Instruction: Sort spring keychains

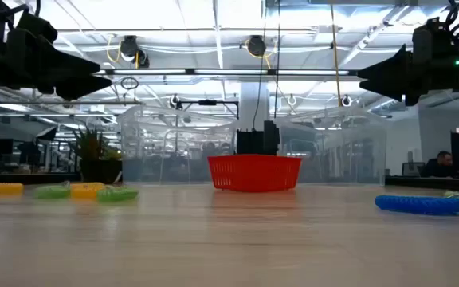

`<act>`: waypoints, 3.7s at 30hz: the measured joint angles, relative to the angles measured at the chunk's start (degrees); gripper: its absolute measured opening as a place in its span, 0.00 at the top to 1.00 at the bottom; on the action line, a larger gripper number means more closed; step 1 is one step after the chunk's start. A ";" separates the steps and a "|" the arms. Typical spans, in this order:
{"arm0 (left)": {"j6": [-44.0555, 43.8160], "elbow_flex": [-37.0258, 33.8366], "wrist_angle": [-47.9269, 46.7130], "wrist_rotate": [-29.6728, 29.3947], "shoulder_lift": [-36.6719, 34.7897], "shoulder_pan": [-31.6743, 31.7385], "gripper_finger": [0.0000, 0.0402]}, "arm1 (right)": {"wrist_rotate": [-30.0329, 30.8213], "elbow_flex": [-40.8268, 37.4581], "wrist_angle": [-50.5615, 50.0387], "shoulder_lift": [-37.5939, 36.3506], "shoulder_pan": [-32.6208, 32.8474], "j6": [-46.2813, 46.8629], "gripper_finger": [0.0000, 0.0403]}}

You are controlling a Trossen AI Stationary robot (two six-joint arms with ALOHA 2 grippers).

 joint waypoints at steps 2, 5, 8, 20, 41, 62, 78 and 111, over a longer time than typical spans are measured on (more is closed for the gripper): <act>0.00 0.00 0.01 0.01 0.02 0.00 0.02 | 0.00 0.00 0.00 0.00 0.00 0.00 0.45; 0.00 0.00 0.00 0.01 0.01 -0.01 0.02 | 0.02 0.00 0.00 0.00 0.00 0.00 0.45; 0.00 0.00 0.01 0.02 0.02 -0.02 0.02 | 0.00 0.00 0.00 0.00 0.00 0.00 0.45; 0.00 -0.02 0.00 0.00 0.00 0.00 0.02 | 0.00 0.00 0.00 0.02 0.00 0.00 0.45; 0.00 0.00 0.00 0.02 0.01 -0.01 0.02 | -0.15 0.00 0.00 0.00 0.00 0.51 0.45; 0.00 0.00 0.00 0.00 0.00 -0.02 0.02 | 3.28 17.71 -10.39 9.80 0.00 4.14 0.41; 0.00 0.00 0.00 0.21 0.02 -0.02 0.02 | 0.56 49.91 -42.49 33.85 0.00 16.35 0.23; 0.00 0.00 0.00 0.26 0.02 -0.02 0.02 | -27.25 85.15 -94.84 64.36 5.37 29.25 0.27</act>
